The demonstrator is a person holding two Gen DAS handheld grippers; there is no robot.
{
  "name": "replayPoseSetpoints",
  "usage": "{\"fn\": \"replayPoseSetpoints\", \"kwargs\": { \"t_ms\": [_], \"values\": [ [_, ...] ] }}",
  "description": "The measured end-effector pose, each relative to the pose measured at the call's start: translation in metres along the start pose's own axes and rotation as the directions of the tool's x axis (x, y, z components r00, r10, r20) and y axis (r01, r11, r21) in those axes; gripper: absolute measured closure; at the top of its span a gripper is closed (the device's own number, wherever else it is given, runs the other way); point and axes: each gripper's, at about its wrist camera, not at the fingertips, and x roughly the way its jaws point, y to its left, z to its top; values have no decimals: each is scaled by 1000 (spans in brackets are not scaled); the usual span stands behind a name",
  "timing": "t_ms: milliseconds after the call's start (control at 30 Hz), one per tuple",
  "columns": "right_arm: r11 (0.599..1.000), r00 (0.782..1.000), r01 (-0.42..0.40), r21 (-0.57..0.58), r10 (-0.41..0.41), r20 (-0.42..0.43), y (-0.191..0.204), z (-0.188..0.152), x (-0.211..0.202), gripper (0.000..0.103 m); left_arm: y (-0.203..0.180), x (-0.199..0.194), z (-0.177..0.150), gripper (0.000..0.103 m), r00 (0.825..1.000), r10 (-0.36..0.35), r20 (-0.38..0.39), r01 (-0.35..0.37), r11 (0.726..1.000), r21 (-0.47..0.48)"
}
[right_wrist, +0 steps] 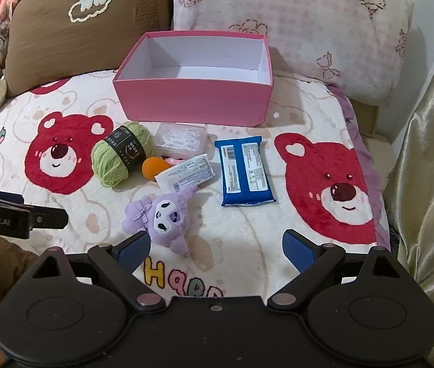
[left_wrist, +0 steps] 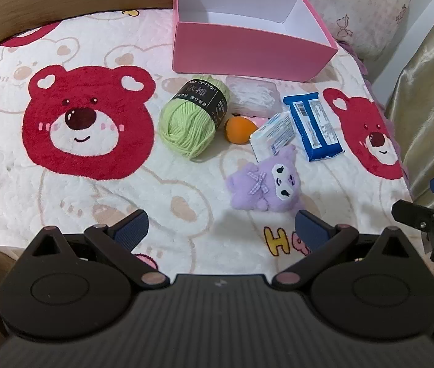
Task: Organize objects
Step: 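Move the left tool toward the purple plush toy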
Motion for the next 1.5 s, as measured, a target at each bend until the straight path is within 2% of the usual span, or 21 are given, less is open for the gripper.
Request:
{"fn": "replayPoseSetpoints", "kwargs": {
  "t_ms": [1033, 1367, 1500],
  "values": [
    [1000, 1000, 8, -17, -8, -13, 5, -4, 4, 8, -5, 4, -4, 0, 1000, 22, -9, -22, 1000, -2],
    [999, 1000, 21, -24, -21, -21, 8, -2, 5, 8, -4, 1, -1, 0, 1000, -3, -16, 3, 1000, -7],
    [997, 998, 45, -66, -47, -29, 13, 0, 2, 8, -1, -10, 5, 0, 1000, -7, 3, 7, 1000, 4]
  ]
}}
